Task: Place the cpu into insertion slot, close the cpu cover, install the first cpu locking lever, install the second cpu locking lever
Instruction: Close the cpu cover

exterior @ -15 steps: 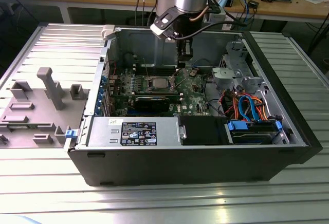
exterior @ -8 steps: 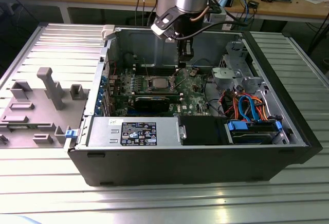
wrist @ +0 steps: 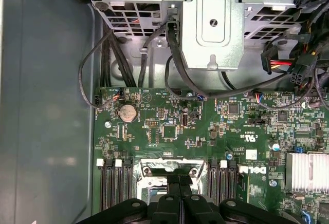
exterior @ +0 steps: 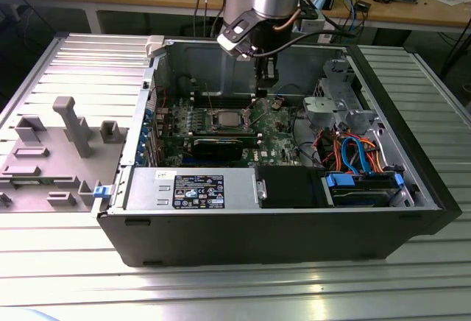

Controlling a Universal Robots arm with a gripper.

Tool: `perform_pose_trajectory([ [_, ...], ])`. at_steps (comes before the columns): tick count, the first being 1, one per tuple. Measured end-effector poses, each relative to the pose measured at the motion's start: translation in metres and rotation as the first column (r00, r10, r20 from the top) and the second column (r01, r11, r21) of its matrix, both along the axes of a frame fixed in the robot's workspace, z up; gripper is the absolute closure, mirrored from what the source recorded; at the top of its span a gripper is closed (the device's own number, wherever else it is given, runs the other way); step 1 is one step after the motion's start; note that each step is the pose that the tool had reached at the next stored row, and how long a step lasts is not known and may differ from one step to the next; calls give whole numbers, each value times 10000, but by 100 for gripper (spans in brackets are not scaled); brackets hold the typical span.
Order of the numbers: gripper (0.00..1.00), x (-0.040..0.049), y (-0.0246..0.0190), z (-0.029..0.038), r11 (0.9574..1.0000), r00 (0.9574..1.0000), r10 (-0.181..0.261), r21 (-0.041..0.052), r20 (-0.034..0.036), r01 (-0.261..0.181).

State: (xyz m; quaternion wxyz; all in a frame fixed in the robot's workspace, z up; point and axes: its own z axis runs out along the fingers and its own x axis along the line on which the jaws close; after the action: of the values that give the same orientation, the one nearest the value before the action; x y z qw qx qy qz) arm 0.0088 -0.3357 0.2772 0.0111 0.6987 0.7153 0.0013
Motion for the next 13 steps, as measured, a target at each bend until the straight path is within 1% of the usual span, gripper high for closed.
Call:
perform_pose_trajectory([
  [2,89,15,0,0,10000,10000,0,0,0,0],
  [3,89,75,1,0,10000,10000,1,-1,0,-1],
  [4,89,86,1,0,10000,10000,0,0,0,0],
  [6,89,89,1,0,10000,10000,0,0,-1,0],
  [8,89,117,1,0,10000,10000,0,0,0,0],
  [13,89,123,1,0,10000,10000,1,-5,-1,-1],
])
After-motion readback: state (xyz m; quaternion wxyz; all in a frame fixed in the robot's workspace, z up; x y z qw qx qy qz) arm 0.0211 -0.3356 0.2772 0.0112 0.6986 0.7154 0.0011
